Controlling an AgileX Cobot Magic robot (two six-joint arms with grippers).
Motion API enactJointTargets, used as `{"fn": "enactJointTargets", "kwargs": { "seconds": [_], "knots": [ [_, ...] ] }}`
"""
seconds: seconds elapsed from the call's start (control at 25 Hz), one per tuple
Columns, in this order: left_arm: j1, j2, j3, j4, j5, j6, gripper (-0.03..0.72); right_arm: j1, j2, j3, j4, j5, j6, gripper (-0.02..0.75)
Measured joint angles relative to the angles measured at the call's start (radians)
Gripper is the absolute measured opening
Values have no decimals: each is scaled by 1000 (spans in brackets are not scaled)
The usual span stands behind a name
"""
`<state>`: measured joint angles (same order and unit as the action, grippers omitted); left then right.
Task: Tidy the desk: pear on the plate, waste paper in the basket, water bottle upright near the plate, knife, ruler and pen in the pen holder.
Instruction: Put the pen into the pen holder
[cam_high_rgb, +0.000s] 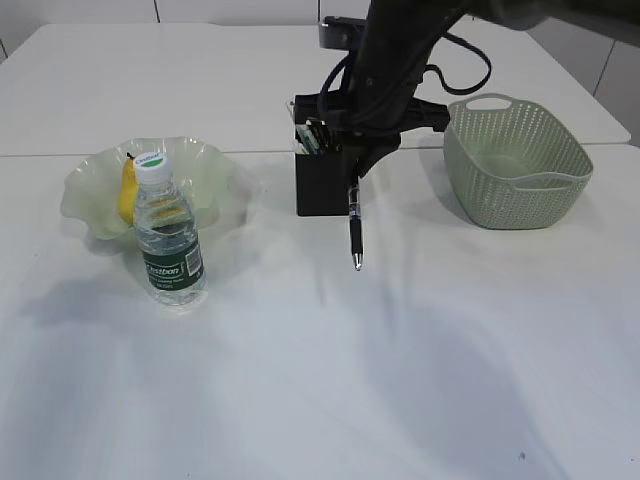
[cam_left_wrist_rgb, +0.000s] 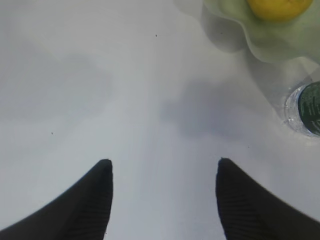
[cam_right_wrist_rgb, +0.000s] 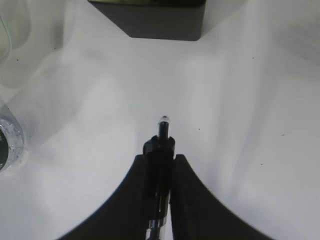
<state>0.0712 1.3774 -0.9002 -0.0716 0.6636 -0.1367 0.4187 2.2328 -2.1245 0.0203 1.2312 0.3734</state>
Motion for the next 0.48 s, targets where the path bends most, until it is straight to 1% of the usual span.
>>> {"fn": "enactJointTargets", "kwargs": {
  "seconds": [0.24, 0.48],
  "knots": [
    [0, 0, 0, 0, -2, 0, 456, -12, -49, 6, 0, 2, -50, 63],
    [0, 0, 0, 0, -2, 0, 456, -12, -109, 137, 0, 2, -74, 63]
  ]
}}
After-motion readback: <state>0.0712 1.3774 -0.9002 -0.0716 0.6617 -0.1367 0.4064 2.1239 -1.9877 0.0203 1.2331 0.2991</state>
